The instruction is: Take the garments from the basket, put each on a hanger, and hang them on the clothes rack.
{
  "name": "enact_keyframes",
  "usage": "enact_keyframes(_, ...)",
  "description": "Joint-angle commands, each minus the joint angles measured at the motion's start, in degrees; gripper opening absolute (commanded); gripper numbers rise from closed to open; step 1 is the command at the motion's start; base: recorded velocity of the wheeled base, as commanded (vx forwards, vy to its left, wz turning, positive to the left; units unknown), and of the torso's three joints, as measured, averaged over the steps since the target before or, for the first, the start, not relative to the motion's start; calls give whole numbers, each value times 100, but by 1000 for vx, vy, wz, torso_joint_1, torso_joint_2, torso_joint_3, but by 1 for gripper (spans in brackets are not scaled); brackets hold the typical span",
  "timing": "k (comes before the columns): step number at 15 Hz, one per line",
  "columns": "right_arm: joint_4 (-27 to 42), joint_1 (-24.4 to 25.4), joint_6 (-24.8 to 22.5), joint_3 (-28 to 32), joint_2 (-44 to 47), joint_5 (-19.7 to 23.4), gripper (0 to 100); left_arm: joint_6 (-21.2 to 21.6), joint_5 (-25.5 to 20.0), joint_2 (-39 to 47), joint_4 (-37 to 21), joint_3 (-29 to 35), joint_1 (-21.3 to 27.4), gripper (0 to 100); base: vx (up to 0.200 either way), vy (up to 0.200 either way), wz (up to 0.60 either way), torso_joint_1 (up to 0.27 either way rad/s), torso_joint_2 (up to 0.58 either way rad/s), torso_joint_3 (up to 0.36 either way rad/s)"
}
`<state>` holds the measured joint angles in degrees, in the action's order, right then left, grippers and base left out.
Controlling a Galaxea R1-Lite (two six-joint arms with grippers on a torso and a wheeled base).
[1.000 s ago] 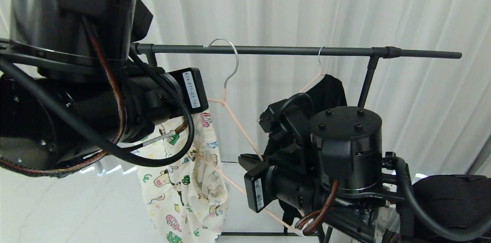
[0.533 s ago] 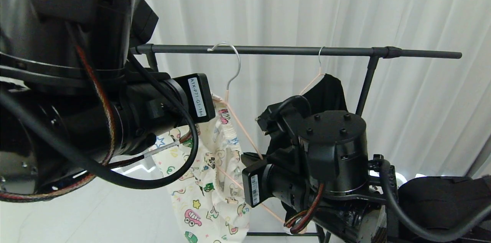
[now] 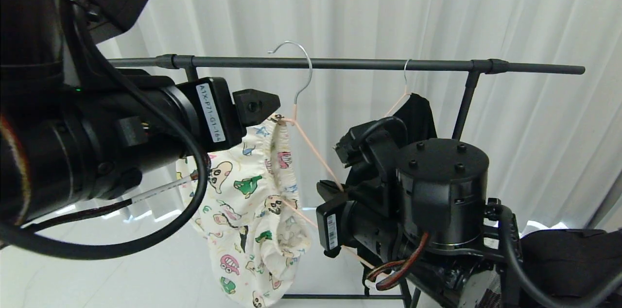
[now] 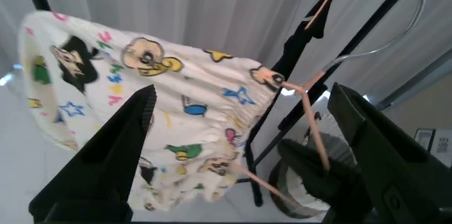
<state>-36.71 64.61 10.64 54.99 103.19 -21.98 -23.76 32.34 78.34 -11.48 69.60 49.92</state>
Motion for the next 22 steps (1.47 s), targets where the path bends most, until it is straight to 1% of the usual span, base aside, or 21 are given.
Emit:
enact_keyframes(1, -276, -133, -264, -402, -203, 9, 0, 407, -53, -627, -12, -306, -17, 100, 0, 0, 0, 0, 0, 0)
enact_keyframes(2, -381, -194, -370, -542, -256, 27, 0, 609, -88, -802, -12, -508, -26, 100, 0, 0, 0, 0, 0, 0)
enact_keyframes(3, -487, -256, -493, -771, -388, 89, 0, 1093, -237, -1154, -12, -957, -132, 100, 0, 0, 0, 0, 0, 0)
enact_keyframes(4, -539, -265, -511, -946, -555, 229, 0, 1488, -606, -1488, 15, -1370, -369, 100, 0, 0, 0, 0, 0, 0)
enact_keyframes(5, -548, -265, -537, -1131, -748, 405, 0, 1726, -1257, -1769, 59, -1607, -694, 100, 0, 0, 0, 0, 0, 0)
enact_keyframes(6, -548, -265, -651, -1351, -950, 581, 0, 1822, -1881, -1980, 120, -1748, -993, 100, 0, 0, 0, 0, 0, 0)
enact_keyframes(7, -539, -265, -959, -1790, -1302, 853, 0, 2086, -3076, -2305, 182, -1985, -1520, 100, 0, 0, 0, 0, 0, 0)
enact_keyframes(8, -539, -274, -1161, -2142, -1548, 1108, 0, 2490, -3858, -2508, 182, -2187, -1960, 100, 0, 0, 0, 0, 0, 0)
enact_keyframes(9, -539, -274, -1222, -2265, -1636, 1187, 0, 2956, -4412, -2657, 182, -2424, -2241, 100, 0, 0, 0, 0, 0, 0)
enact_keyframes(10, -539, -265, -1451, -2695, -1917, 1363, 0, 3395, -4834, -2780, 182, -2679, -2355, 100, 0, 0, 0, 0, 0, 0)
enact_keyframes(12, -539, -256, -1688, -2977, -2119, 1548, 0, 3993, -5414, -2929, 182, -3084, -2311, 100, 0, 0, 0, 0, 0, 0)
enact_keyframes(13, -539, -238, -1776, -2950, -2154, 1583, 0, 4143, -5686, -2894, 182, -3163, -2259, 100, 0, 0, 0, 0, 0, 0)
enact_keyframes(14, -539, -203, -1838, -2933, -2154, 1583, 0, 4239, -5836, -2850, 182, -3189, -2127, 100, 0, 0, 0, 0, 0, 0)
enact_keyframes(16, -539, -54, -1899, -2942, -2128, 1583, 0, 4415, -5845, -2674, 182, -3259, -1635, 100, 0, 0, 0, 0, 0, 0)
enact_keyframes(18, -539, 113, -1899, -2871, -2058, 1556, 0, 4635, -5853, -2490, 182, -3295, -1582, 100, 0, 0, 0, 0, 0, 0)
enact_keyframes(19, -539, 175, -1899, -2775, -1979, 1548, 0, 4837, -5853, -2358, 190, -3303, -1564, 100, 0, 0, 0, 0, 0, 0)
enact_keyframes(22, -539, 351, -1926, -2388, -1724, 1521, 0, 4890, -5871, -2226, 182, -3303, -1564, 100, 0, 0, 0, 0, 0, 0)
